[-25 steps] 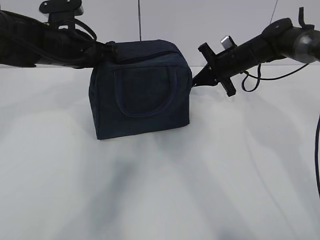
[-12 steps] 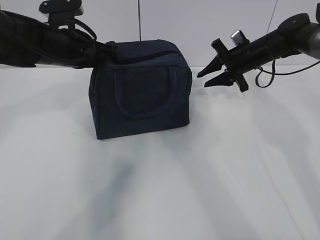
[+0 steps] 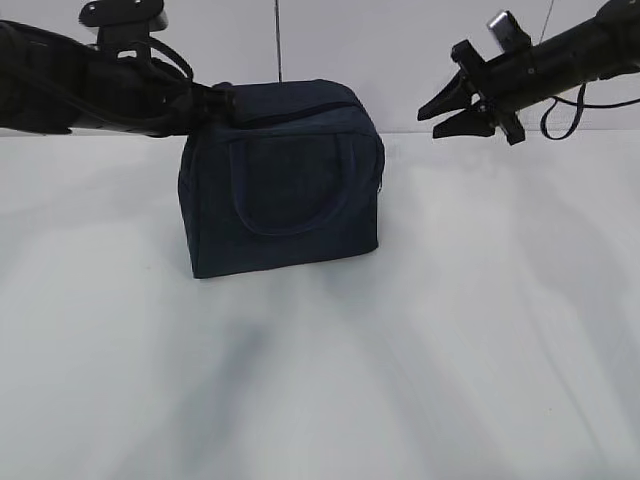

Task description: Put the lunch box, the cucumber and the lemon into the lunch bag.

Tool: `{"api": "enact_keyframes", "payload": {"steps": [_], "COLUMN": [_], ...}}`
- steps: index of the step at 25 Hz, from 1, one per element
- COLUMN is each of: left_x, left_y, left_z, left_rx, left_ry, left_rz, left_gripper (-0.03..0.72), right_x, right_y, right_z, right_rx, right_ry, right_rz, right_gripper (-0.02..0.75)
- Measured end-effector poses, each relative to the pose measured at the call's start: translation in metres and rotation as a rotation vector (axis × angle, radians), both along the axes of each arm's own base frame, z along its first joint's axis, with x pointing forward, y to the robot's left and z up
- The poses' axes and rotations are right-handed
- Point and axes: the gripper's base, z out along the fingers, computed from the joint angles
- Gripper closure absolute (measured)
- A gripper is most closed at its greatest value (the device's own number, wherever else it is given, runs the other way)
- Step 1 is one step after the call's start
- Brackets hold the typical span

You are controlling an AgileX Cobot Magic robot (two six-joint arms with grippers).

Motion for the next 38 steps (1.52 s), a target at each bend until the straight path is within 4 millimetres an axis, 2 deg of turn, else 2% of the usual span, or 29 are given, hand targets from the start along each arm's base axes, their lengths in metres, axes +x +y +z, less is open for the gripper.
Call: {"api": "enact_keyframes", "payload": {"steps": [7, 10, 15, 17, 22, 25, 34, 36, 38], "left_x": [-0.001, -0.001, -0.001, -0.001, -0.001, -0.001, -0.003, -0.003, -0.002], "left_y": [-0.001, -0.001, -0.002, -0.002, -0.002, -0.002, -0.008, -0.008, -0.006], "left_z": [0.000, 0.000, 0.000, 0.000, 0.000, 0.000, 0.000, 0.001, 0.001], "left_rx": [-0.007, -0.011, -0.012, -0.008, 0.014, 0.022, 0.083, 0.110, 0.137], "left_ry": [0.004, 0.006, 0.006, 0.005, -0.004, -0.007, -0.025, -0.036, -0.040], "left_rz": [-0.014, -0.022, -0.023, -0.026, -0.043, -0.053, -0.166, -0.197, -0.228], "left_gripper": [0.694, 0.694, 0.694, 0.694, 0.694, 0.694, 0.693, 0.687, 0.647], "right_x": [-0.012, -0.015, -0.031, -0.042, -0.079, -0.102, -0.166, -0.177, -0.187], "right_y": [-0.009, -0.014, -0.017, -0.016, -0.016, -0.015, -0.017, -0.016, -0.015], "right_z": [0.037, 0.045, 0.065, 0.073, 0.075, 0.085, 0.136, 0.141, 0.145], "right_rx": [-0.222, -0.310, -0.361, -0.366, -0.396, -0.406, -0.502, -0.506, -0.509], "right_ry": [-0.147, -0.167, -0.163, -0.156, -0.098, -0.099, -0.200, -0.211, -0.222], "right_rz": [0.081, 0.090, 0.084, 0.089, 0.140, 0.162, 0.184, 0.188, 0.191], "right_gripper": [0.444, 0.443, 0.443, 0.443, 0.443, 0.443, 0.443, 0.443, 0.443]}}
